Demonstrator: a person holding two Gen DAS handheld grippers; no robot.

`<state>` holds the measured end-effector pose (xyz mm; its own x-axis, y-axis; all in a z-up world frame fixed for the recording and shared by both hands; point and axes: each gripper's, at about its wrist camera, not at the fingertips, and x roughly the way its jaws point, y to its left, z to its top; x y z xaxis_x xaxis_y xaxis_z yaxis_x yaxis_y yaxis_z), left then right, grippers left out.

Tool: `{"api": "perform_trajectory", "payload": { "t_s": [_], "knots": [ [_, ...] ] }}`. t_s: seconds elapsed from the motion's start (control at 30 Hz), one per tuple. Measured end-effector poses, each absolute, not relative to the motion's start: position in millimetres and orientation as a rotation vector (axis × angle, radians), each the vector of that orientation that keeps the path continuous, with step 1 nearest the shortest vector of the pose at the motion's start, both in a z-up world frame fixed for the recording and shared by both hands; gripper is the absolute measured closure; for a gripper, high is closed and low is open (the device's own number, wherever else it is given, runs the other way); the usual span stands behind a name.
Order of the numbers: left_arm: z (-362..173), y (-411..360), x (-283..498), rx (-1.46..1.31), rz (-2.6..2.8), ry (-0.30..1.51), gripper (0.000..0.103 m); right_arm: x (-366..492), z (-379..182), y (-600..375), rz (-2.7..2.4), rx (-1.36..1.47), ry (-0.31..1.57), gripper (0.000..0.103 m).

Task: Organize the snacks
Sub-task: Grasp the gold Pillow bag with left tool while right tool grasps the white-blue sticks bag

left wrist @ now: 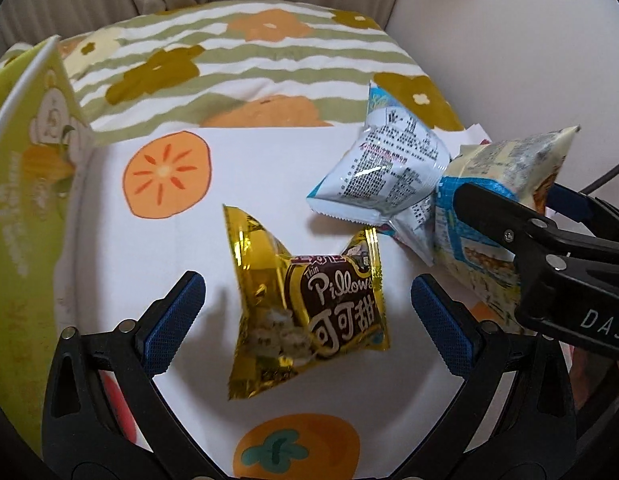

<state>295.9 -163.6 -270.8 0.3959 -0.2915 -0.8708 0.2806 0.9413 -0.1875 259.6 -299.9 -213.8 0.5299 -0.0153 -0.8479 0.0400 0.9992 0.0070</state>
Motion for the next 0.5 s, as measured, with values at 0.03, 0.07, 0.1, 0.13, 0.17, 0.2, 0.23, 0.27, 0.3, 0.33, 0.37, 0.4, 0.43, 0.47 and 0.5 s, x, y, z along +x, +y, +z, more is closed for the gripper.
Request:
{"api": "perform_trajectory", "payload": {
  "t_s": [0.03, 0.07, 0.1, 0.13, 0.17, 0.2, 0.23, 0.27, 0.3, 0.33, 0.37, 0.4, 0.43, 0.47, 0.5],
  "knots": [
    [-272, -165, 297, -0.011, -0.366, 1.109, 0.007, 261, -216, -301, -0.034, 0.027, 1.013, 0.010],
    [-274, -166, 298, -0.013, -0.370, 1.113, 0.013, 262, -218, -302, -0.035, 0.028, 1.011, 0.010],
    [-277, -167, 299, -0.013, -0.372, 1.123, 0.021, 263, -219, -302, -0.034, 0.028, 1.008, 0.010],
    [-279, -167, 300, -0.010, -0.374, 1.128, 0.027, 263, -220, -302, -0.032, 0.028, 1.006, 0.010],
    [-281, -168, 301, -0.006, -0.378, 1.135, 0.038, 263, -220, -302, -0.033, 0.029, 1.003, 0.010],
    [-281, -169, 300, -0.001, -0.383, 1.137, 0.039, 263, -221, -301, -0.031, 0.029, 0.999, 0.010],
    [-281, -169, 299, 0.004, -0.390, 1.129, 0.040, 263, -221, -301, -0.028, 0.026, 0.998, 0.010],
    [-281, -169, 299, 0.010, -0.392, 1.129, 0.041, 264, -222, -299, -0.028, 0.017, 0.997, 0.010],
    [-282, -169, 299, 0.012, -0.394, 1.129, 0.042, 264, -222, -299, -0.028, 0.011, 0.997, 0.010],
    [-281, -168, 299, 0.009, -0.395, 1.132, 0.044, 264, -223, -298, -0.028, 0.004, 0.997, 0.010],
    [-281, -166, 298, 0.004, -0.396, 1.134, 0.044, 263, -223, -297, -0.027, -0.001, 0.996, 0.010],
    [-281, -165, 297, 0.003, -0.393, 1.137, 0.045, 263, -223, -297, -0.028, -0.004, 0.995, 0.010],
    [-280, -164, 296, 0.004, -0.392, 1.137, 0.045, 263, -224, -297, -0.029, -0.009, 0.994, 0.010],
    [-280, -164, 295, 0.006, -0.390, 1.137, 0.045, 263, -225, -297, -0.032, -0.016, 0.992, 0.010],
    [-280, -163, 294, 0.009, -0.388, 1.137, 0.045, 263, -226, -296, -0.034, -0.022, 0.991, 0.010]
  ]
}}
